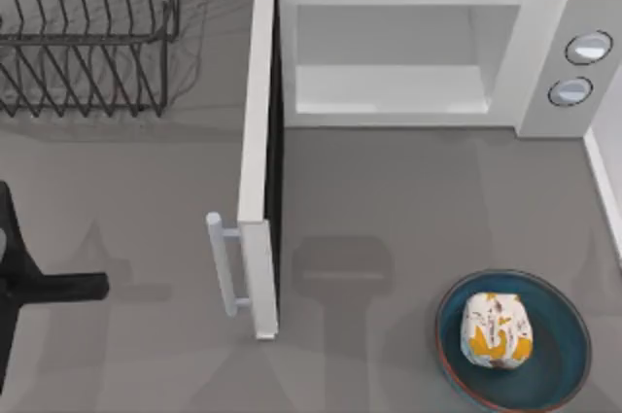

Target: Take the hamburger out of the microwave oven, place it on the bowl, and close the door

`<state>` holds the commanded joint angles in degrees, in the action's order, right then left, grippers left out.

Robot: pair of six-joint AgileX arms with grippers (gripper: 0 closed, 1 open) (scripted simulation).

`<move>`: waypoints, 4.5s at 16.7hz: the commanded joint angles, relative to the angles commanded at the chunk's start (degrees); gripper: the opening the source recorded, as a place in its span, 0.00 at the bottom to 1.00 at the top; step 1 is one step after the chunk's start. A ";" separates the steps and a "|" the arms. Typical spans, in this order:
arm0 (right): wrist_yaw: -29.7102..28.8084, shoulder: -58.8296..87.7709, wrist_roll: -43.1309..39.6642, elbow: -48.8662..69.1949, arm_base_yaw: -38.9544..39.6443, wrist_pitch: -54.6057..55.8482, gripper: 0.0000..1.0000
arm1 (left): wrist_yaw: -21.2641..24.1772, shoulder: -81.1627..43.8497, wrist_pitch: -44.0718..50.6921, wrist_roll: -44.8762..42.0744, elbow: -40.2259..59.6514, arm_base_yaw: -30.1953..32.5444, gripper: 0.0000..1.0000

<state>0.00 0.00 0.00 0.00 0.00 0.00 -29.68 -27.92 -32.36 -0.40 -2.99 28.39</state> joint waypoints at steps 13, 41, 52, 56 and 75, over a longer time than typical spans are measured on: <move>0.00 0.00 0.00 0.00 0.00 0.00 1.00 | 2.84 -23.46 40.82 15.54 30.23 5.11 0.00; 0.00 0.00 0.00 0.00 0.00 0.00 1.00 | 7.55 -42.84 36.96 24.11 28.69 5.03 0.00; 0.00 0.00 0.00 0.00 0.00 0.00 1.00 | -2.19 -58.12 41.30 38.28 43.76 22.80 0.00; 0.00 0.00 0.00 0.00 0.00 0.00 1.00 | -3.53 -59.85 41.84 39.99 45.45 24.53 0.00; 0.00 0.00 0.00 0.00 0.00 0.00 1.00 | -8.93 -79.48 52.66 51.40 69.02 35.22 0.00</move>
<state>0.00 0.00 0.00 0.00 0.00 0.00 -38.61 -107.39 20.30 51.00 66.03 63.62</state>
